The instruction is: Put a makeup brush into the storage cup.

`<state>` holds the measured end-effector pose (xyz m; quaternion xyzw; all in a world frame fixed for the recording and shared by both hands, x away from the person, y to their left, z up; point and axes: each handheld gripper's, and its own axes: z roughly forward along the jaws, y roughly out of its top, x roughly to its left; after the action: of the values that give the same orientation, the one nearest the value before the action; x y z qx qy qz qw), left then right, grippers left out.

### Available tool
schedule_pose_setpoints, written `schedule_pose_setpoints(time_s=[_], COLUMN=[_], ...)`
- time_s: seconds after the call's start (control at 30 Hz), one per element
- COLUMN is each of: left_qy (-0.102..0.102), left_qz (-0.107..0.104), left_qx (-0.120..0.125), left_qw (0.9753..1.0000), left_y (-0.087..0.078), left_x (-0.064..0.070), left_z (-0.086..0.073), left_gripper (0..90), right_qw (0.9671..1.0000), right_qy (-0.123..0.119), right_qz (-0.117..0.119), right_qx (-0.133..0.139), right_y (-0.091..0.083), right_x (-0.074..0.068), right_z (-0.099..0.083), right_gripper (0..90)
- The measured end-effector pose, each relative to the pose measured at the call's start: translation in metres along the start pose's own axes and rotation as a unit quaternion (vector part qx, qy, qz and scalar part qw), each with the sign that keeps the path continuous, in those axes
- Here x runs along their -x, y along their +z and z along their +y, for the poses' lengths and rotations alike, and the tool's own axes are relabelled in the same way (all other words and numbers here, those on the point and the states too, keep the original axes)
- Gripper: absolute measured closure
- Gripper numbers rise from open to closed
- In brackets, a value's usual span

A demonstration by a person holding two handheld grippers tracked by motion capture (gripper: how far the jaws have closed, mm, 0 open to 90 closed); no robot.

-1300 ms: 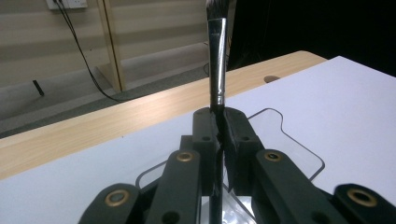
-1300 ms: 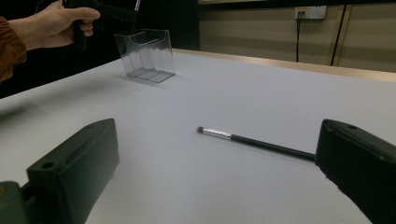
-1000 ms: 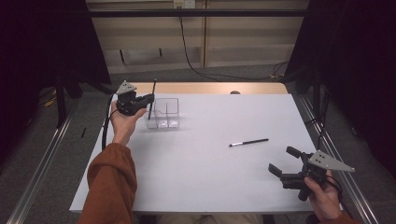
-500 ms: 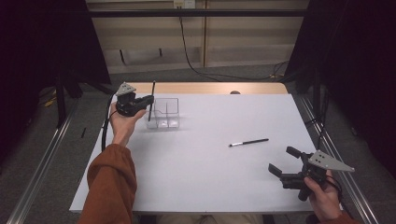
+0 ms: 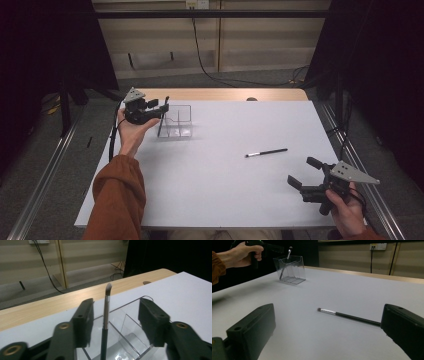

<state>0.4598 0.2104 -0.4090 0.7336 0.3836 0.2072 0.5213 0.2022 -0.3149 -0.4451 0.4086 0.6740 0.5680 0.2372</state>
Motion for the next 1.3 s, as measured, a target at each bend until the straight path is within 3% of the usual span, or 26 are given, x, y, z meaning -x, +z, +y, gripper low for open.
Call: schedule_pose_setpoints(time_s=[0.17, 0.4, 0.47, 0.63, 0.7, 0.8, 0.93, 1.0, 1.3], left_qy=[-0.009, -0.026, -0.032, -0.016, -0.004, -0.012, -0.004, -0.013, 0.000], left_qz=[0.013, 0.005, 0.006, 0.000, 0.007, 0.005, 0.011, 0.003, 0.012], left_qx=[-0.003, -0.003, 0.004, 0.017, 0.018, 0.017, 0.022, 0.023, 0.033], left_qw=[0.9999, 0.9997, 0.9995, 0.9997, 0.9998, 0.9998, 0.9997, 0.9996, 0.9994], left_y=[-0.001, -0.006, -0.009, -0.018, -0.022, -0.026, -0.030, -0.031, -0.048], left_x=[0.002, 0.004, 0.006, 0.014, 0.015, 0.016, 0.017, 0.017, 0.026], left_z=[0.001, 0.000, 0.001, 0.005, 0.005, 0.002, -0.003, -0.005, -0.010], left_gripper=[22.9, 5.2, 3.8, 3.4, 3.6, 2.9, 2.5, 2.6, 2.5], right_qw=[1.0000, 1.0000, 1.0000, 1.0000, 1.0000, 1.0000, 1.0000, 1.0000, 1.0000], right_qy=[-0.002, -0.001, 0.000, -0.002, 0.000, 0.000, -0.001, -0.003, -0.004], right_qz=[0.001, 0.001, 0.001, 0.000, 0.001, 0.001, 0.001, 0.001, 0.001], right_qx=[-0.001, 0.000, 0.000, 0.000, 0.000, 0.000, 0.000, -0.001, -0.001], right_y=[0.000, -0.001, -0.001, 0.000, -0.001, -0.001, 0.000, 0.000, 0.000], right_x=[0.000, 0.001, 0.000, 0.000, 0.000, 0.000, 0.000, 0.000, 0.000], right_z=[0.000, 0.000, 0.000, 0.000, 0.001, 0.001, 0.001, 0.001, 0.001], right_gripper=[0.0, 0.0, 0.0, 0.0, 0.0, 0.0, 0.0, 0.0, 0.0])
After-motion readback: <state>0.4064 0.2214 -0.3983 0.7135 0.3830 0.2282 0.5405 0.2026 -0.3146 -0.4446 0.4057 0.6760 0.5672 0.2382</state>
